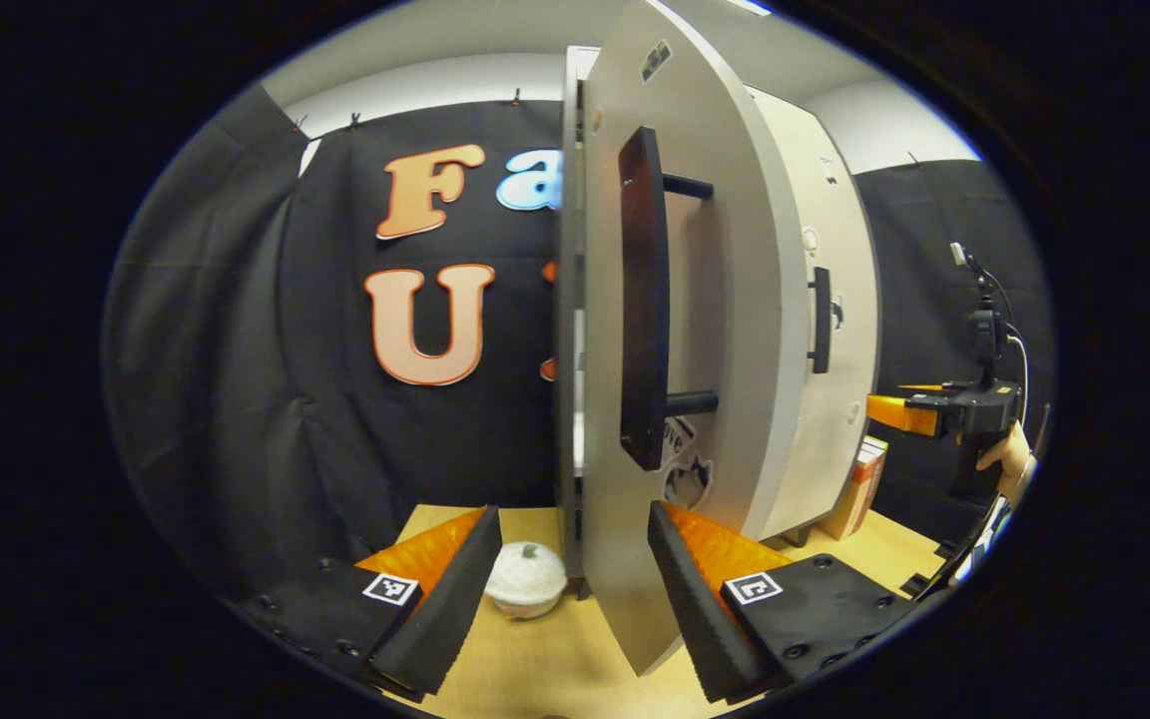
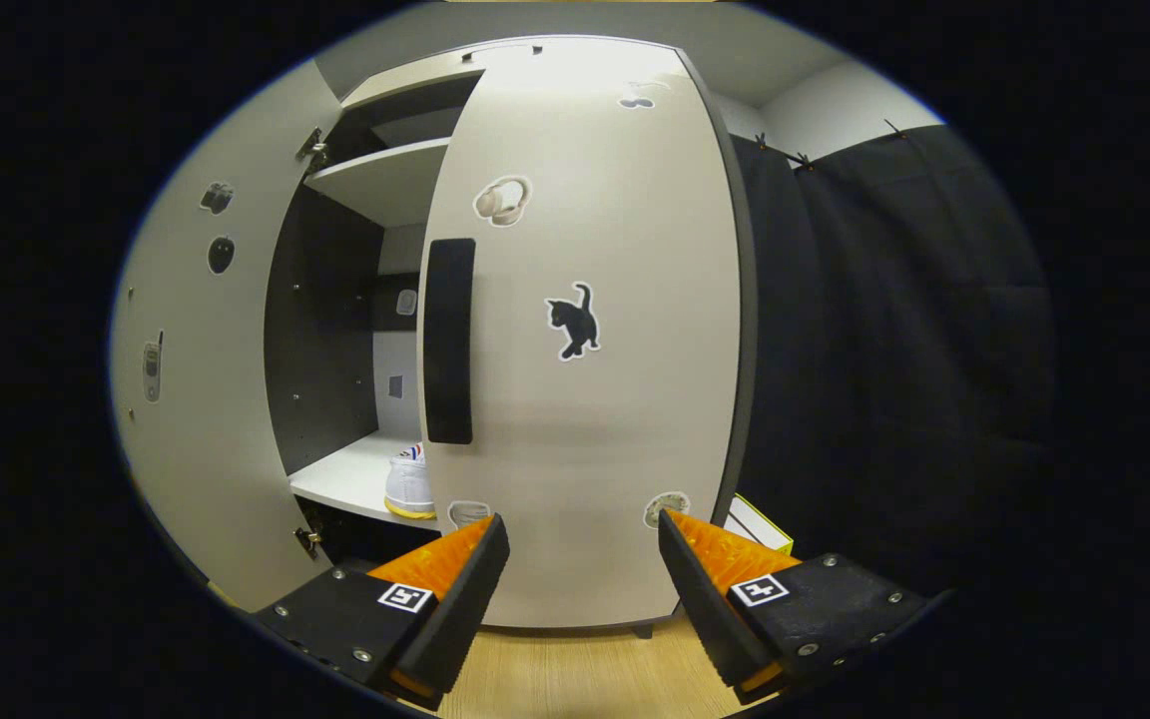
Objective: Grab one shoe with the right hand and put it into the shoe cabinet, grab the other shoe with the left hand and put it into the shoe cabinet; then close the right door with the right hand and the left door with the left hand.
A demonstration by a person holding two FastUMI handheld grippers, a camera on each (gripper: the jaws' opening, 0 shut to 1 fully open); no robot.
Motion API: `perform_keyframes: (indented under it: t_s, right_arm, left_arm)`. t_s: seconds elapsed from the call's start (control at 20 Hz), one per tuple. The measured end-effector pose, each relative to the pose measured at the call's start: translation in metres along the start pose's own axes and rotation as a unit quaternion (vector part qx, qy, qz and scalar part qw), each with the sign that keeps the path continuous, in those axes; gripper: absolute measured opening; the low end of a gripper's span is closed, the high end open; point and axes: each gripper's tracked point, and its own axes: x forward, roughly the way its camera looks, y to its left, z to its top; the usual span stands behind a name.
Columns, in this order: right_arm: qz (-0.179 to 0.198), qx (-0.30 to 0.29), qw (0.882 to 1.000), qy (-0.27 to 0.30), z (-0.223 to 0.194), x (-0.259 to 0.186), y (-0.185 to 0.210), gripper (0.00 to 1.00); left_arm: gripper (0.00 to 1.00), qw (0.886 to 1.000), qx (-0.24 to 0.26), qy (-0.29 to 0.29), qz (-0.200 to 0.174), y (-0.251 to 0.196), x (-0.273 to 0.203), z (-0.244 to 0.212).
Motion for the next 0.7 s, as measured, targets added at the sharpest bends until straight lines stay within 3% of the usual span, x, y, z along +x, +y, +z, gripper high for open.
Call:
perform_keyframes:
  t_s: [0.4, 0.55, 0.7]
  right_arm:
    - [-0.022, 0.007, 0.999, -0.032, 0.026, -0.034, -0.062, 0.93]
    - [-0.032, 0.012, 0.999, -0.036, 0.027, -0.040, -0.085, 0.93]
    - [-0.040, 0.023, 0.998, -0.033, 0.023, -0.045, -0.109, 0.93]
  left_arm:
    - [0.93, 1.000, 0.018, -0.007, -0.021, -0.070, 0.042, 0.007]
    - [0.97, 0.999, 0.010, -0.013, -0.039, -0.103, 0.071, 0.008]
    - [0.97, 1.000, 0.016, -0.006, -0.016, -0.117, 0.099, 0.007]
